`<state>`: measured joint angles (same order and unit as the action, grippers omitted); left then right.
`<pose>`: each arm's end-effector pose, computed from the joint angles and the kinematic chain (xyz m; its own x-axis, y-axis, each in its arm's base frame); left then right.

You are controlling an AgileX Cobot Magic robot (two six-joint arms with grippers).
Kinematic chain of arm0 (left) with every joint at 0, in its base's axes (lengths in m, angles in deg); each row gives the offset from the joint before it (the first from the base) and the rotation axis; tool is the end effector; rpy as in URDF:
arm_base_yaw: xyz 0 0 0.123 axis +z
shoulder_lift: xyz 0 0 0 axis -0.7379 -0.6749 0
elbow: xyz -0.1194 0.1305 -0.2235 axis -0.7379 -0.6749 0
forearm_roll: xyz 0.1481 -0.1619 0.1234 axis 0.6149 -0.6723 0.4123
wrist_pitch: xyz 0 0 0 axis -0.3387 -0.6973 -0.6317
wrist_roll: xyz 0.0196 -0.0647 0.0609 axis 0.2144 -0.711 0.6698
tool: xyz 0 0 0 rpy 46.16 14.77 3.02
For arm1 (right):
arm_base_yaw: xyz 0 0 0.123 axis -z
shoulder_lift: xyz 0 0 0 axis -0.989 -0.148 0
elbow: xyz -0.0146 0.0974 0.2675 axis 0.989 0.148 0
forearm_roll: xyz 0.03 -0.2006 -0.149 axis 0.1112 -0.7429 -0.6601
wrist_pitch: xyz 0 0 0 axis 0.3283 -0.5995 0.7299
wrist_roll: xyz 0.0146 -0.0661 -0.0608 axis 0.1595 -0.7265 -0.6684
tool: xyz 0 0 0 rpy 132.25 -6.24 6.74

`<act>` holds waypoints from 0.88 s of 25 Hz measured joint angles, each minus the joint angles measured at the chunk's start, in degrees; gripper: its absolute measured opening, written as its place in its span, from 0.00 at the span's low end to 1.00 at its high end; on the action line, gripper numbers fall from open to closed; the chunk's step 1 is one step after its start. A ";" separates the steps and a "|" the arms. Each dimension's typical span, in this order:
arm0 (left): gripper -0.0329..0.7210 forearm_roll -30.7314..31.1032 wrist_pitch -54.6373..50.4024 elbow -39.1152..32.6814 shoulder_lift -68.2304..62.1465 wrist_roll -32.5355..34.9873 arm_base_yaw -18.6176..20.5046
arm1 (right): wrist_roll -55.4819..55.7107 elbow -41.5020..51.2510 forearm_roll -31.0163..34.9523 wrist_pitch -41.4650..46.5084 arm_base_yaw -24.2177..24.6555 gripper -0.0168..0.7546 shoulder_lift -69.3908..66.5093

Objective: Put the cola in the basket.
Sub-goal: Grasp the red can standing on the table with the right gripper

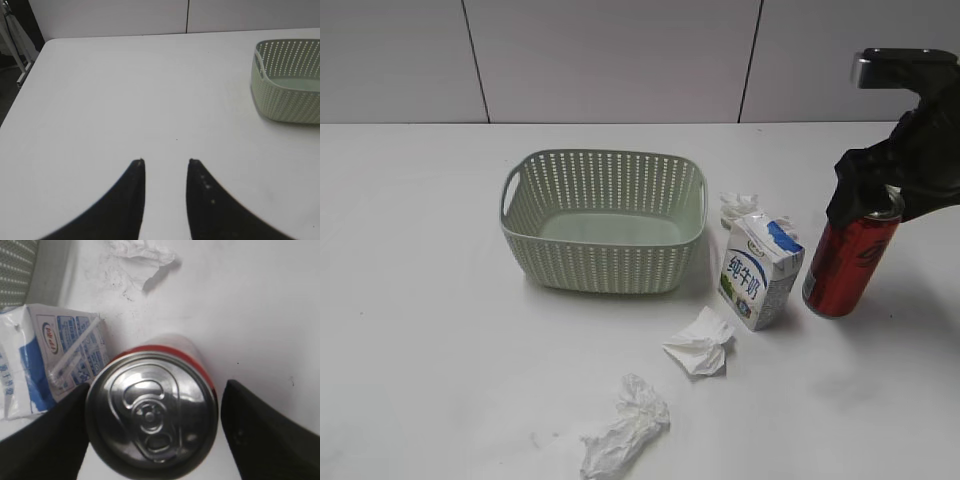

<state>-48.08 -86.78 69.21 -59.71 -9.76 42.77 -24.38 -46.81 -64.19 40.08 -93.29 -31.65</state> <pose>-0.0045 -0.0054 0.2821 -0.4254 0.0306 -0.9045 0.1375 0.9900 -0.0312 0.3146 0.0791 0.2278 -0.9267 -0.1221 -0.3555 -0.1889 0.9690 0.1594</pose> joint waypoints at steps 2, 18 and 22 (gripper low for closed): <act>0.35 0.00 0.00 0.00 0.00 0.00 0.00 | 0.06 0.00 -0.01 -0.25 0.00 0.79 -0.96; 0.35 0.00 0.00 0.00 0.00 0.00 0.00 | 0.06 -0.07 -0.45 -1.92 -0.04 0.70 -5.80; 0.35 0.00 0.00 0.00 0.00 0.00 0.00 | 0.06 -1.10 -0.45 0.35 -0.04 0.70 -6.09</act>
<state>-48.08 -86.78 69.21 -59.71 -9.76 42.77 -24.32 -47.92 -64.64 40.44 -93.34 -37.75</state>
